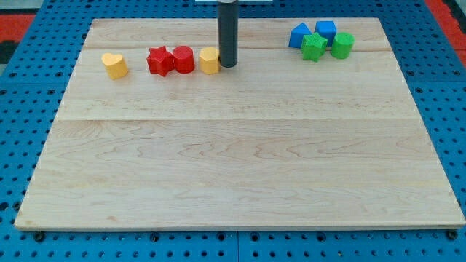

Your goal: Slide the yellow heart diagonally bottom left to the red star

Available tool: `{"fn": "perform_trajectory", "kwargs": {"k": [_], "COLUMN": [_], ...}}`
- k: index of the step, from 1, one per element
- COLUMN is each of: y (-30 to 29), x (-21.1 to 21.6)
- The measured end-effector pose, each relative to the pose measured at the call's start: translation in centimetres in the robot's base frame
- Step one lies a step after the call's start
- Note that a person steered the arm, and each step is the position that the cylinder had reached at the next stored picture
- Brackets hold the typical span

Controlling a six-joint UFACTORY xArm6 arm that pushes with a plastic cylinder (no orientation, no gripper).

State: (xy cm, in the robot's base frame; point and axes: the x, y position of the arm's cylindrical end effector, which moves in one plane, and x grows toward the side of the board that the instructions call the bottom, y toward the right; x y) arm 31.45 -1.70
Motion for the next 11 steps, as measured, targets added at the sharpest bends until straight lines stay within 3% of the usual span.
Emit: {"fn": "perform_trajectory", "kwargs": {"k": [1,2,3,4,5,7,8,9,11], "y": [0.2,-4.5,-15.2,-28.8,-28.8,-28.8,-25.2,-20.5,-19.6], "x": [2.0,8.7,11.9,11.9,11.9,1.6,-1.3,-2.0,3.5]}}
